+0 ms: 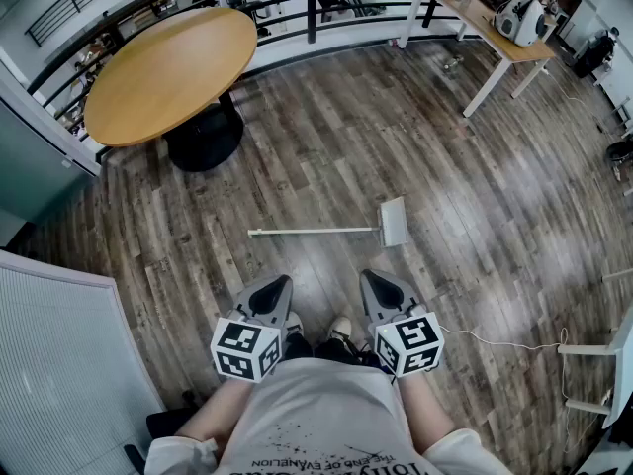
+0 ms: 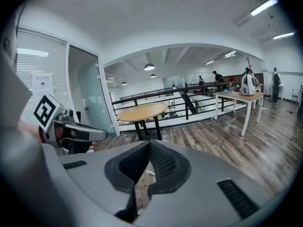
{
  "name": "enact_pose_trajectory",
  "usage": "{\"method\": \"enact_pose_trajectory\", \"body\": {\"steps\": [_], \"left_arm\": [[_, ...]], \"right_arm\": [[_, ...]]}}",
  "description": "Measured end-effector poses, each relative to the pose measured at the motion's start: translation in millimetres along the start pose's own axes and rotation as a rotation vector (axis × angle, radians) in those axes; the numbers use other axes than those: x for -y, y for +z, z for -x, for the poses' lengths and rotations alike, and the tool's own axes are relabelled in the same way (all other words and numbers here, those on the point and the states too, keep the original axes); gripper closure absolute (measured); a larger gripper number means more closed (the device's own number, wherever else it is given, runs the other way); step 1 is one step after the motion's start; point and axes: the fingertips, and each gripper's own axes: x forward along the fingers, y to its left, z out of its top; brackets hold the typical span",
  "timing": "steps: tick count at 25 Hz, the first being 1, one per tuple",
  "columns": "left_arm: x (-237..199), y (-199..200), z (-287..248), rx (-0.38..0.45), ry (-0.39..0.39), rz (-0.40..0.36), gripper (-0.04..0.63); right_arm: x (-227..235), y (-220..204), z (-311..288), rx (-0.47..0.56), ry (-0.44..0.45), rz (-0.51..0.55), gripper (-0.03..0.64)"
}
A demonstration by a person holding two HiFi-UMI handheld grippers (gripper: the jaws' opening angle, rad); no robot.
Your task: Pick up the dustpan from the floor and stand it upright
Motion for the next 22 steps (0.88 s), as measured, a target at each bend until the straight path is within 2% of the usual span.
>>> {"method": "enact_pose_trajectory", "body": {"steps": [10,22], "left_arm": [[-8.4,-5.8,-1.3,-0.014,-0.005,0.009,0.566],[-46.7,-1.6,7.5,-0.018,-0.029,0.007,0.566]], "right_arm": [[4.5,1.5,-6.7,0.026,-0.015,-0.023,0.591],[4.8,10.7,-26.1,0.033,-0.081,-0.004,0.591]]}}
